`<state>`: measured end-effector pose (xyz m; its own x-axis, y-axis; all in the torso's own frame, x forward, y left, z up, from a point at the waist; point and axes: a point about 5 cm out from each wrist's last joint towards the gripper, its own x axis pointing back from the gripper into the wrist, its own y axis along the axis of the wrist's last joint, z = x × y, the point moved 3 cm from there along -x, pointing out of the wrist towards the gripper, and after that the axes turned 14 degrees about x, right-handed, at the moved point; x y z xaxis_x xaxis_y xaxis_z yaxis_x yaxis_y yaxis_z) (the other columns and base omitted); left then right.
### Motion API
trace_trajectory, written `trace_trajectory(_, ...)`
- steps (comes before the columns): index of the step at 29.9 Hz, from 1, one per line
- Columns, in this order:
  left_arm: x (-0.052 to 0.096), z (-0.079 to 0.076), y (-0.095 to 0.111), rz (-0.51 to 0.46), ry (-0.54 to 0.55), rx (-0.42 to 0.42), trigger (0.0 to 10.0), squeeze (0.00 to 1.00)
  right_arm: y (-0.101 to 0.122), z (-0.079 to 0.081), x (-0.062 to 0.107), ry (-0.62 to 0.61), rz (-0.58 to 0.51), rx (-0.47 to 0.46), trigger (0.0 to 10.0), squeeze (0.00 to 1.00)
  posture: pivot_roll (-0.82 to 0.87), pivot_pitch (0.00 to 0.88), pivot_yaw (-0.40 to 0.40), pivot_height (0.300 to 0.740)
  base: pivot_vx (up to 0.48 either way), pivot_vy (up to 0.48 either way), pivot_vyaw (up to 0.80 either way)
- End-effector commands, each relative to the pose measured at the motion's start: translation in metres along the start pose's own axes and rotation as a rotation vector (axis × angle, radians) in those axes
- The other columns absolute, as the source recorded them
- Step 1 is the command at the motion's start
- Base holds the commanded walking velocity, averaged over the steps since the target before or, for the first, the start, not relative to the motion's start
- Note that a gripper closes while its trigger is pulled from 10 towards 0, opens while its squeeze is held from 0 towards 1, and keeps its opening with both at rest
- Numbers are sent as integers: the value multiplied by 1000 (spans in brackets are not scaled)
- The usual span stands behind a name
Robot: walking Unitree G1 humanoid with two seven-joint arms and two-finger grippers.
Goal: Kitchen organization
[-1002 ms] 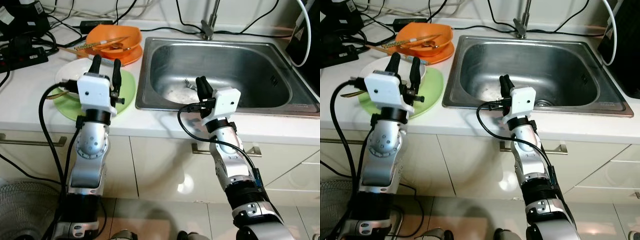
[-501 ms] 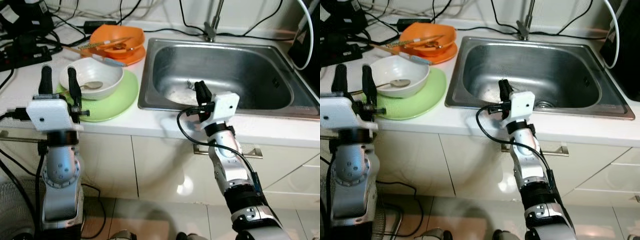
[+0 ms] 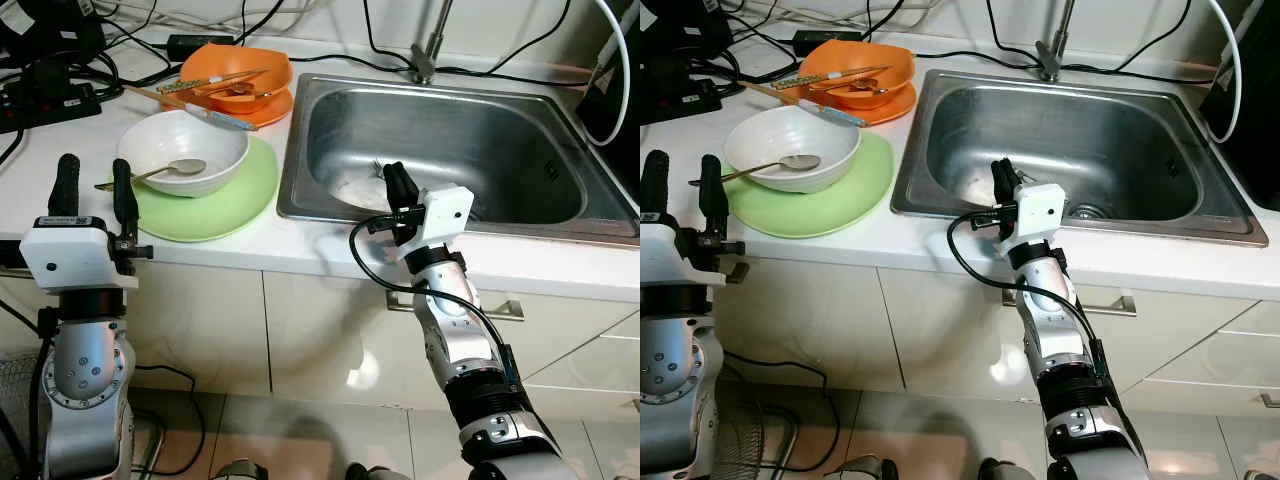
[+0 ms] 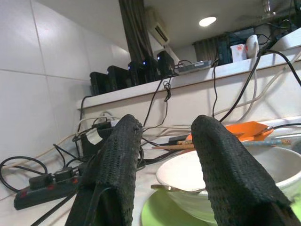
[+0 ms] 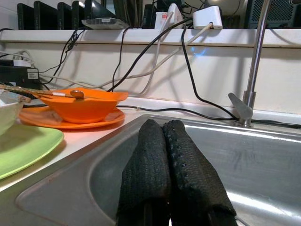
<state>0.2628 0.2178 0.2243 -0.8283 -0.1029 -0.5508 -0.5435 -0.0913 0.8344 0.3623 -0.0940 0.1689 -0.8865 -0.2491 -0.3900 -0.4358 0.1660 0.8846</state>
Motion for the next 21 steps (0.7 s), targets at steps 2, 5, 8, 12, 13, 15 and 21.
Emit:
trace_trajectory(2,1,-2,0,20,-27,5,10000,0,-4,-3,2,-11,19,-7,10000,0,135,92,-53,740,0,0,0)
trace_trajectory(5,0,-3,-7,60,-61,12,10000,0,-4,-5,2,-15,18,-5,10000,0,133,91,-54,740,0,0,0)
trace_trajectory(8,0,-4,-11,80,-76,24,10000,0,-4,-6,2,-16,19,-3,10000,0,130,91,-55,740,0,0,0)
trace_trajectory(12,-5,2,-12,70,-53,27,10000,306,-4,-7,2,-18,18,-1,10000,0,124,92,-54,740,0,0,0)
trace_trajectory(13,-5,3,-11,69,-49,27,10000,306,-4,-7,2,-19,18,0,10000,0,124,93,-55,740,0,0,0)
trace_trajectory(15,-6,5,-11,66,-34,34,10000,1000,-4,-8,2,-21,19,1,10000,0,125,93,-56,740,0,0,0)
trace_trajectory(21,-7,9,-11,66,-17,58,10000,1000,-4,-7,2,-18,20,2,10000,0,127,94,-57,740,0,0,0)
